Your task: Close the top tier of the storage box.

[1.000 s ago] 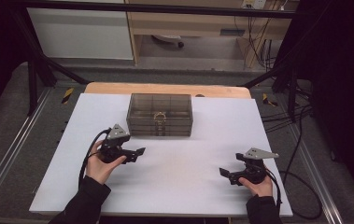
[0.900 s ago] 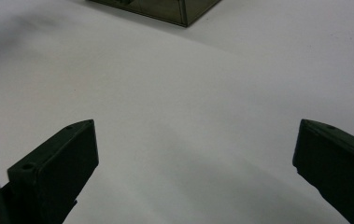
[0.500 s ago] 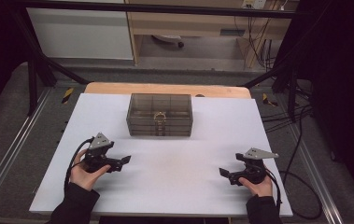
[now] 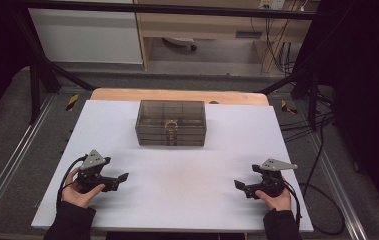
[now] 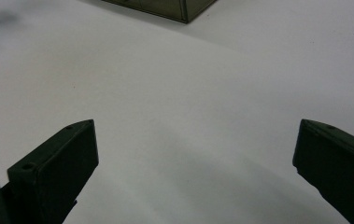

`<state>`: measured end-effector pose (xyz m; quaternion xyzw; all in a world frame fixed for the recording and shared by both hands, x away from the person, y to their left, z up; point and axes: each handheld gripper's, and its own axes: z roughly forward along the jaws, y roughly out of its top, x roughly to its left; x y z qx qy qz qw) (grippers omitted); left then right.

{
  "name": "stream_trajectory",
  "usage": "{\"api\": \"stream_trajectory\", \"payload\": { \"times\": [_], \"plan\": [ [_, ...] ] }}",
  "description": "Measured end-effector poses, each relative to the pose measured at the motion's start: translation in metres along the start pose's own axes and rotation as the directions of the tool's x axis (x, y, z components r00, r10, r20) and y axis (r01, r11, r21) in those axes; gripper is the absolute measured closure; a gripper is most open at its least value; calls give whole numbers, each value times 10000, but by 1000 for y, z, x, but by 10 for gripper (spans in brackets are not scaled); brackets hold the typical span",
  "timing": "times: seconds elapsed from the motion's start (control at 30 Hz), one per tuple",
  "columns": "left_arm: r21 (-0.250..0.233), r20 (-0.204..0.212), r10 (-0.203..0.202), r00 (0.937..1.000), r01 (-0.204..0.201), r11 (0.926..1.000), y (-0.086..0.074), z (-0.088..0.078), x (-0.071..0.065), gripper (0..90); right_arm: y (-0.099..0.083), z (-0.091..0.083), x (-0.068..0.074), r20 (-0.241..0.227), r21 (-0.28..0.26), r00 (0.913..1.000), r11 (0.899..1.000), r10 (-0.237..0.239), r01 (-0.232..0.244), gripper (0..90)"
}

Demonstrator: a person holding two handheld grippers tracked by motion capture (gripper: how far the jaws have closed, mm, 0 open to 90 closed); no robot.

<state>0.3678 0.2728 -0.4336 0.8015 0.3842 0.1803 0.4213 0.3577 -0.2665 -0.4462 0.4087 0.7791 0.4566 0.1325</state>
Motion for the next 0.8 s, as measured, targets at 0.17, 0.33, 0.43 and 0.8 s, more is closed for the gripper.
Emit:
{"api": "stream_trajectory", "payload": {
  "times": [0.17, 0.33, 0.43, 0.8],
  "plan": [
    [12, -126, -85, 9999, 85, 10000, -8, -5, 6, 71, 0, -1, 0, 10, -28, 10000, 10000, 8, -8, 9],
    [-6, -196, -157, 9997, 157, 9999, -14, -12, 12, 71, 0, 1, 0, 16, 40, 10000, 10000, -14, 14, 9],
    [25, -204, -269, 9994, 269, 9996, -17, -12, 15, 71, 0, 1, 0, 5, 24, 10000, 10000, -20, 20, 9],
    [176, -225, -289, 9993, 293, 9994, -21, -10, 19, 71, 0, 2, 0, -4, 62, 10000, 10000, -45, 45, 8]
  ]
}}
